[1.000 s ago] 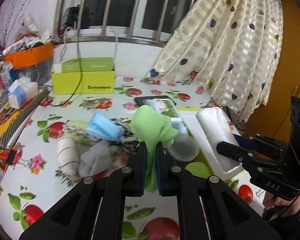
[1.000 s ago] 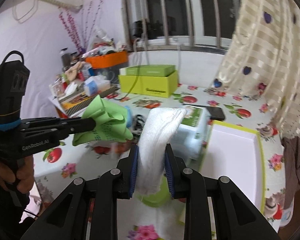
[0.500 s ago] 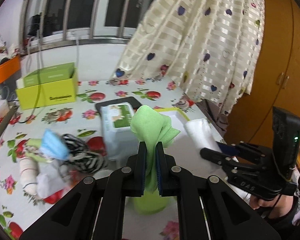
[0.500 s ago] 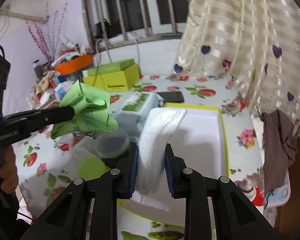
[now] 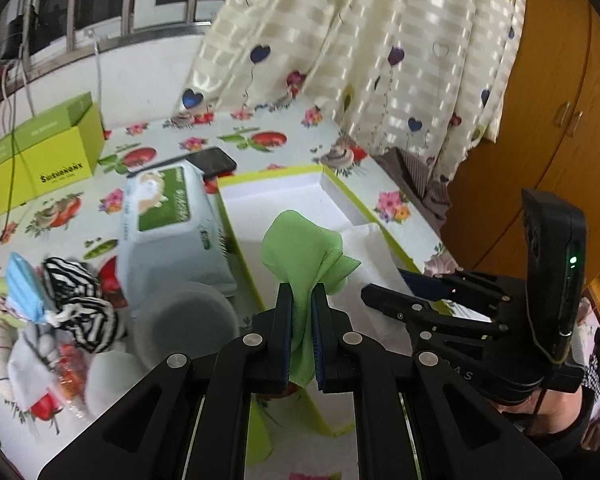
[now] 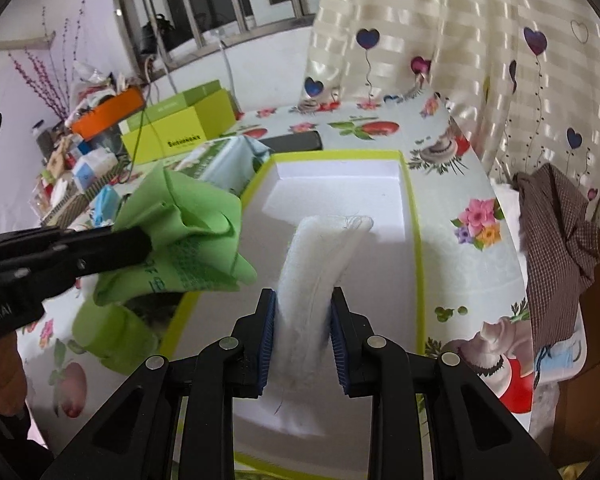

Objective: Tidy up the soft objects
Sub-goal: 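Carry the white towel with the right gripper into the white box and release, then lower the green cloth into the white box and open the left gripper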

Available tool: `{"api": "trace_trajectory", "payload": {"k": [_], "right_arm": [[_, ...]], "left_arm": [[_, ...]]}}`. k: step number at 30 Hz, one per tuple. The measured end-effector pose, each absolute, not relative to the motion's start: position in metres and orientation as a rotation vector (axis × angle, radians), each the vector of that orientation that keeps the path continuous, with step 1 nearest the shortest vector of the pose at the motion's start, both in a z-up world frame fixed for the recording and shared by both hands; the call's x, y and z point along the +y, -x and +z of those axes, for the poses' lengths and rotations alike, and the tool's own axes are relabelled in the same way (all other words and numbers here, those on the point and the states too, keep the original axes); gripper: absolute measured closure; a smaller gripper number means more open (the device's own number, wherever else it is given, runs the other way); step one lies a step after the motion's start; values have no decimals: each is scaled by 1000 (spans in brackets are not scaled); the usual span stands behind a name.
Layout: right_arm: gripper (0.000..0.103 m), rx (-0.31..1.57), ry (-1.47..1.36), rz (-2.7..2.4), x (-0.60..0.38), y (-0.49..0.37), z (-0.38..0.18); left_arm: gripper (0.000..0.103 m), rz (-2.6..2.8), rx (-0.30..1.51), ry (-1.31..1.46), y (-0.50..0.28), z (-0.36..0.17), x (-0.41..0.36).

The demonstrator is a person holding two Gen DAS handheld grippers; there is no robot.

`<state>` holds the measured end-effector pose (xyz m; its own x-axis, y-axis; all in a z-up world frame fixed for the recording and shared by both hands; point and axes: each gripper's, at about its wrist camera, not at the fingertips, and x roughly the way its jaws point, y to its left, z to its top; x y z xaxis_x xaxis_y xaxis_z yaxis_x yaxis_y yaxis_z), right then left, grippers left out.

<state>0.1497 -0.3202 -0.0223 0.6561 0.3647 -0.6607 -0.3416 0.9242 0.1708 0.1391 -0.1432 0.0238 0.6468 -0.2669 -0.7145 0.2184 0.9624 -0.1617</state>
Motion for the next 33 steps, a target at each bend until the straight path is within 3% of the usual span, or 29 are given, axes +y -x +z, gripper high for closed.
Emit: {"api": "trace_trajectory", "payload": {"k": [5, 9, 17, 23, 25, 33], "right_arm": [[75, 778, -27, 378, -326, -154, -28], [64, 775, 3, 355, -325, -153, -27], [57, 747, 29, 329, -325, -144, -18], [52, 729, 36, 305, -326, -136, -10], [52, 724, 39, 302, -326, -134, -8], [52, 694, 58, 299, -321, -120, 5]], "left_arm": [[94, -289, 873, 55, -153, 6, -155], [94, -304, 899, 48, -161, -2, -160], [90, -342, 908, 50, -162, -3, -165], [74, -371, 885, 53, -157, 5, -169], [62, -381, 870, 63, -155, 8, -167], [61, -385, 840, 69, -141, 20, -163]]}}
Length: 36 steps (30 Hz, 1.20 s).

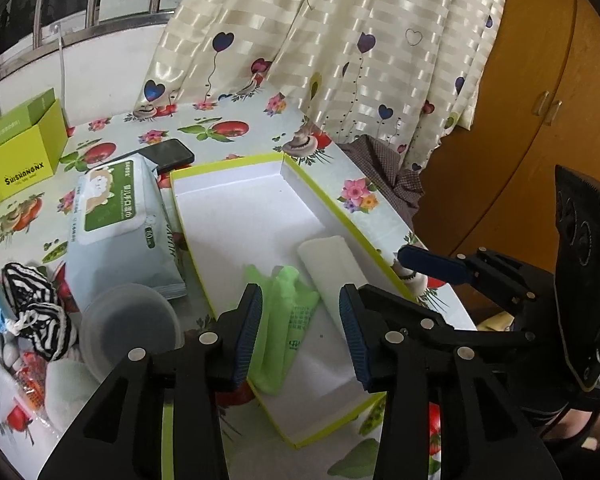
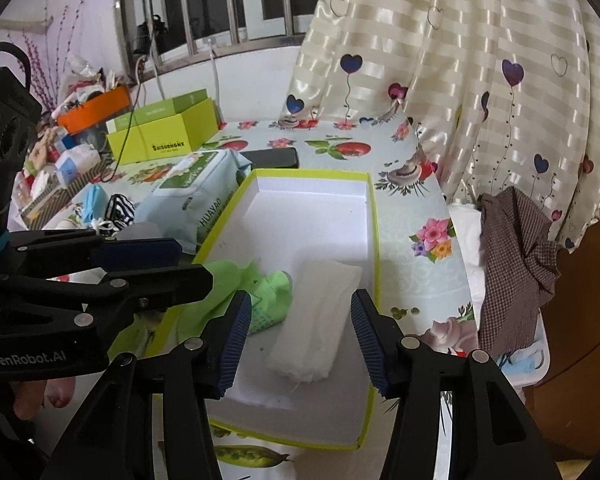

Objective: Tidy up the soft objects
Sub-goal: 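Lower the green cloth into the white box and open the left gripper, then move both grippers back to the pile of soft items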

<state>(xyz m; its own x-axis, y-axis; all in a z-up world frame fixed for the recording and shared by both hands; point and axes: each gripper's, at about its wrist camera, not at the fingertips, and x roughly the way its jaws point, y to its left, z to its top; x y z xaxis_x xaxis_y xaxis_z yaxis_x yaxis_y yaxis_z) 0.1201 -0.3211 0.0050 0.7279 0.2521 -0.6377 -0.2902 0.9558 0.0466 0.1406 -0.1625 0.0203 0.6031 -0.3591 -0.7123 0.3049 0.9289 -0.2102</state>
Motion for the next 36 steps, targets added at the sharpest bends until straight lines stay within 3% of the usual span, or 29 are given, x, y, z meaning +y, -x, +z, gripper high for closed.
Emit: {"api": "trace_trajectory", "payload": {"k": [20, 36], "right_arm": [[52, 610, 105, 345, -289, -73, 41], [52, 599, 152, 435, -243, -56, 45]], "left_arm": [[61, -332, 713, 68, -80, 53, -126], [61, -252, 698, 115, -52, 49, -84]]}}
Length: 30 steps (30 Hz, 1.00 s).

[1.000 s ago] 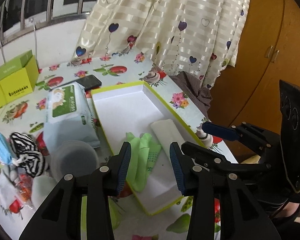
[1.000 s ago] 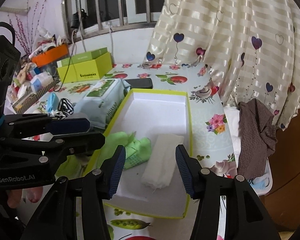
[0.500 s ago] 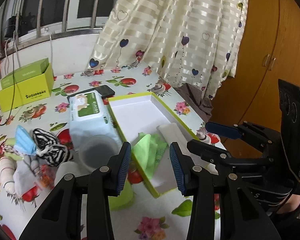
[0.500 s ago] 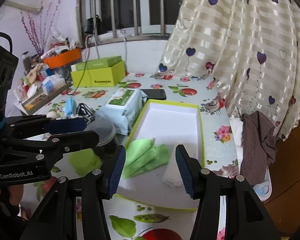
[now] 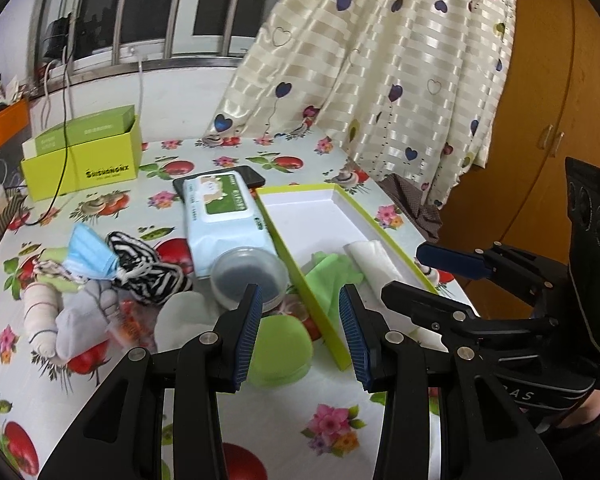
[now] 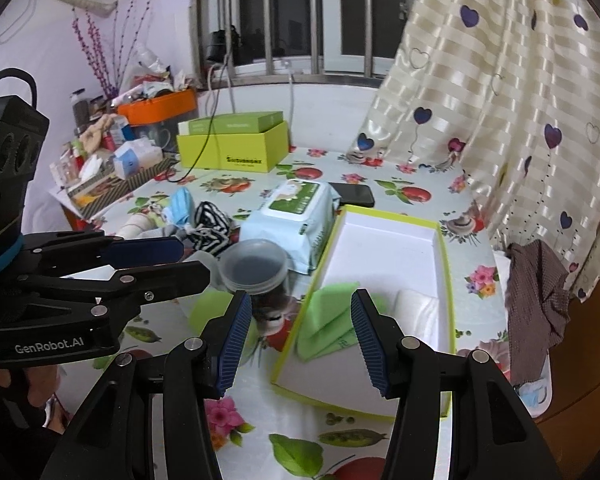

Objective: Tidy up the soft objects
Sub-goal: 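Move both grippers back to the pile of soft items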

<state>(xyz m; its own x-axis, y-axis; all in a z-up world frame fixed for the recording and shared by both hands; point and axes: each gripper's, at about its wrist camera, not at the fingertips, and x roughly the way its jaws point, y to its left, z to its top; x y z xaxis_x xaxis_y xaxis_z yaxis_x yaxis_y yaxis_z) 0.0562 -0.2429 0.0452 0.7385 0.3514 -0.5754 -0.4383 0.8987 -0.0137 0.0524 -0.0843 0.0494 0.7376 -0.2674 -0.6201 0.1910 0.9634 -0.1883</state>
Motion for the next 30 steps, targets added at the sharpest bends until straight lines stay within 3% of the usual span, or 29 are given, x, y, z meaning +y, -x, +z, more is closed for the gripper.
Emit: {"api": "trace_trajectory", "payload": {"k": [30], "right_arm": [[52, 632, 221, 579, -168, -68, 39]], "left_arm": [[62, -38, 717, 219, -35, 20, 23]]}}
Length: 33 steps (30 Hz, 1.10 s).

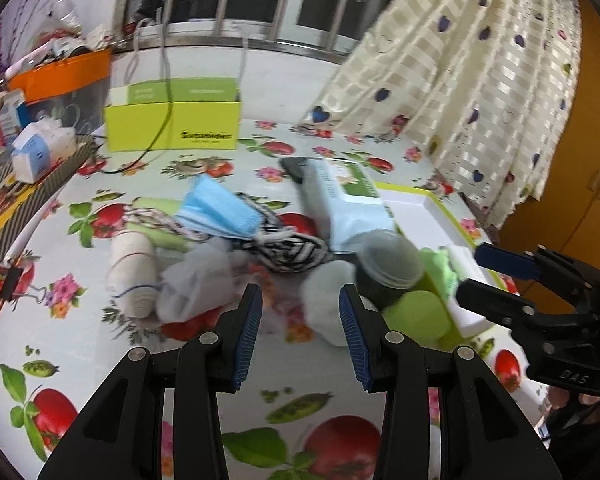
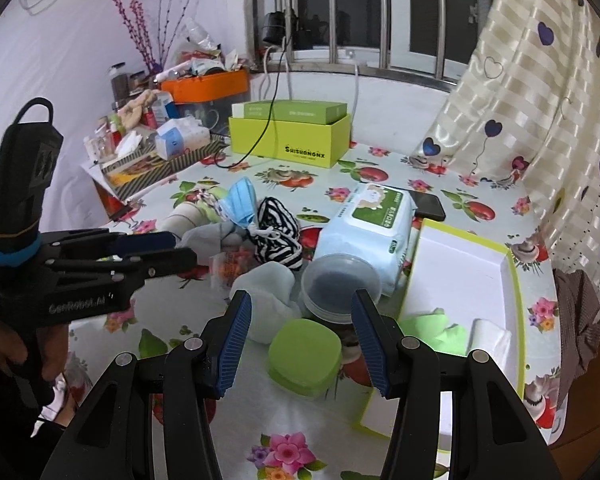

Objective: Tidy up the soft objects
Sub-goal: 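Move both grippers back to the pile of soft items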

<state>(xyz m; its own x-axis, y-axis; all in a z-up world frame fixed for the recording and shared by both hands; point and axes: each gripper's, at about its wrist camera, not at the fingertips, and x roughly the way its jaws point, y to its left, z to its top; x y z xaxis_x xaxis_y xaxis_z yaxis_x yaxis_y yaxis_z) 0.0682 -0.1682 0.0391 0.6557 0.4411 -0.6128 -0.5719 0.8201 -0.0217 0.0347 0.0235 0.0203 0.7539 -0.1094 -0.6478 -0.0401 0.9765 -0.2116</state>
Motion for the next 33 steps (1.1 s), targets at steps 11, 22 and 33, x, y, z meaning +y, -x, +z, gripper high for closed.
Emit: {"api": "trace_trajectory", "payload": {"k": [11, 22, 33], "right_arm": [[52, 660, 247, 613, -151, -77, 31], [52, 677, 267, 624, -138, -91, 29], [52, 700, 289, 634, -121, -112, 27]], "left_arm": [[62, 46, 760, 199, -51, 1, 66], [58, 14, 795, 104, -94, -21, 76], [58, -1, 829, 178, -100, -40, 90]]}}
